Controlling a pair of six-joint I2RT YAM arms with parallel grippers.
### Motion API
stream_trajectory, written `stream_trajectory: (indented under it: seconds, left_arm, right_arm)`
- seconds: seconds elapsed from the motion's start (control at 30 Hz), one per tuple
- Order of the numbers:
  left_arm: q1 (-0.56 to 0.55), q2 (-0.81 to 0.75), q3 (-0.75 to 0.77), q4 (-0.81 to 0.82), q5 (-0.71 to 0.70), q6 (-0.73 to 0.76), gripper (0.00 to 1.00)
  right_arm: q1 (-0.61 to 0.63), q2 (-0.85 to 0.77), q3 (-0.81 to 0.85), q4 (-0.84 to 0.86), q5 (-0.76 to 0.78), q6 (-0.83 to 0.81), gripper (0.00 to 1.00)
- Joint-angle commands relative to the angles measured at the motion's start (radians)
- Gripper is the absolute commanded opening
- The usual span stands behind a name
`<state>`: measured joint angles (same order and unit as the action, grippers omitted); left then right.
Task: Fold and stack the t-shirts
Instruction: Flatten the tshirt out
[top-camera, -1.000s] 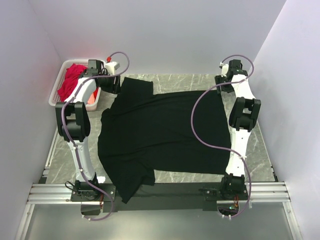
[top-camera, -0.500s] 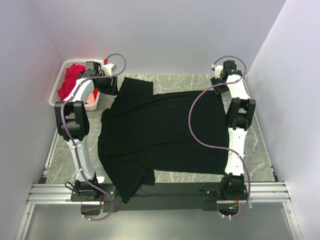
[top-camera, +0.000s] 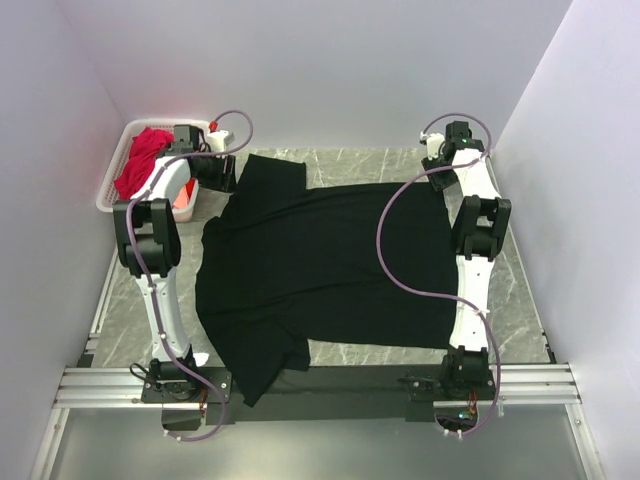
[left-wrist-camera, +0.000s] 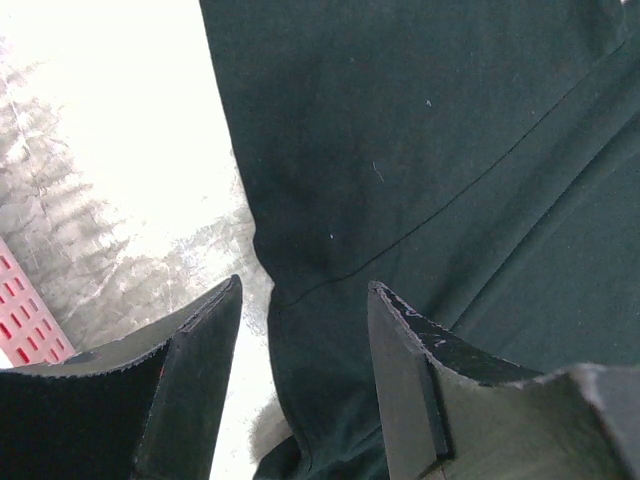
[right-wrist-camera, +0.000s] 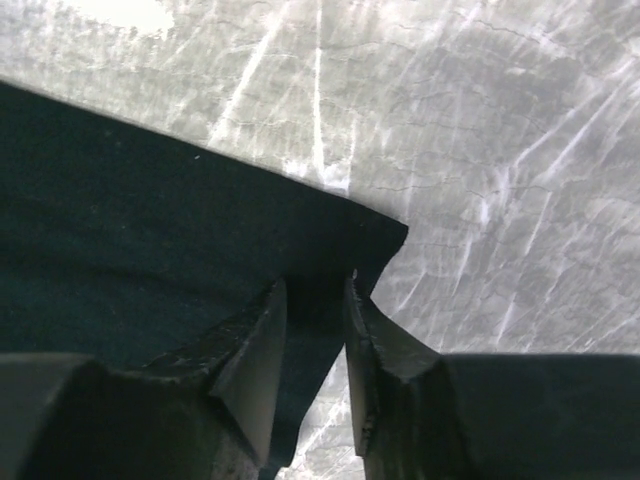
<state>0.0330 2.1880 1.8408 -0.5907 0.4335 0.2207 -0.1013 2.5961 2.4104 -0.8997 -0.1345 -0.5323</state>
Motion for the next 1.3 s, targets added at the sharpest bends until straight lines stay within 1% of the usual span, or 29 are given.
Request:
stream_trajectory:
  seconds: [0.0, 0.1, 0.17, 0.23, 0.27, 0.3, 0.53, 0.7, 0.8, 0.9, 1.13, 1.23, 1.27]
  left_arm:
    - [0.005, 0.019, 0.055, -0.012, 0.016, -0.009, 0.59]
    - [0.007, 0.038, 0.083, -0.018, 0.024, -0.018, 0.59]
    - [0.004, 0.044, 0.092, -0.02, 0.031, -0.021, 0.59]
    - [0.004, 0.044, 0.092, -0.017, 0.03, -0.021, 0.59]
    - [0.004, 0.042, 0.094, -0.018, 0.03, -0.02, 0.59]
    - [0.004, 0.042, 0.094, -0.018, 0.028, -0.02, 0.59]
    - [0.004, 0.027, 0.08, -0.031, 0.033, -0.007, 0.59]
    - [0.004, 0.01, 0.061, -0.041, 0.033, 0.006, 0.59]
    - [0.004, 0.001, 0.049, -0.046, 0.034, 0.009, 0.59]
    - [0.004, -0.004, 0.04, -0.05, 0.039, 0.011, 0.59]
    - [0.004, 0.001, 0.046, -0.055, 0.054, 0.005, 0.59]
    - [0.004, -0.005, 0.044, -0.061, 0.063, 0.006, 0.59]
    - [0.004, -0.007, 0.041, -0.06, 0.063, 0.008, 0.59]
  right_arm:
    - [0.006, 0.044, 0.007, -0.056, 0.009, -0.031, 0.36]
    - [0.017, 0.045, 0.003, -0.056, 0.026, -0.043, 0.31]
    - [0.026, 0.044, -0.002, -0.053, 0.044, -0.049, 0.24]
    - [0.029, 0.033, -0.017, -0.044, 0.052, -0.054, 0.22]
    - [0.029, 0.016, -0.046, -0.01, 0.059, -0.048, 0.16]
    - [0.032, 0.009, -0.063, 0.013, 0.1, -0.029, 0.0]
    - [0.051, 0.018, -0.039, -0.022, 0.133, -0.037, 0.0]
    - [0.066, -0.014, -0.062, -0.044, 0.156, -0.072, 0.0]
    - [0.066, -0.047, -0.085, -0.051, 0.167, -0.061, 0.0]
    - [0.063, -0.06, -0.076, -0.109, 0.138, -0.043, 0.0]
    - [0.064, -0.076, -0.069, -0.304, 0.0, -0.008, 0.0]
    - [0.057, -0.135, -0.128, -0.295, -0.022, 0.031, 0.0]
    - [0.055, -0.178, -0.157, -0.26, -0.025, 0.041, 0.0]
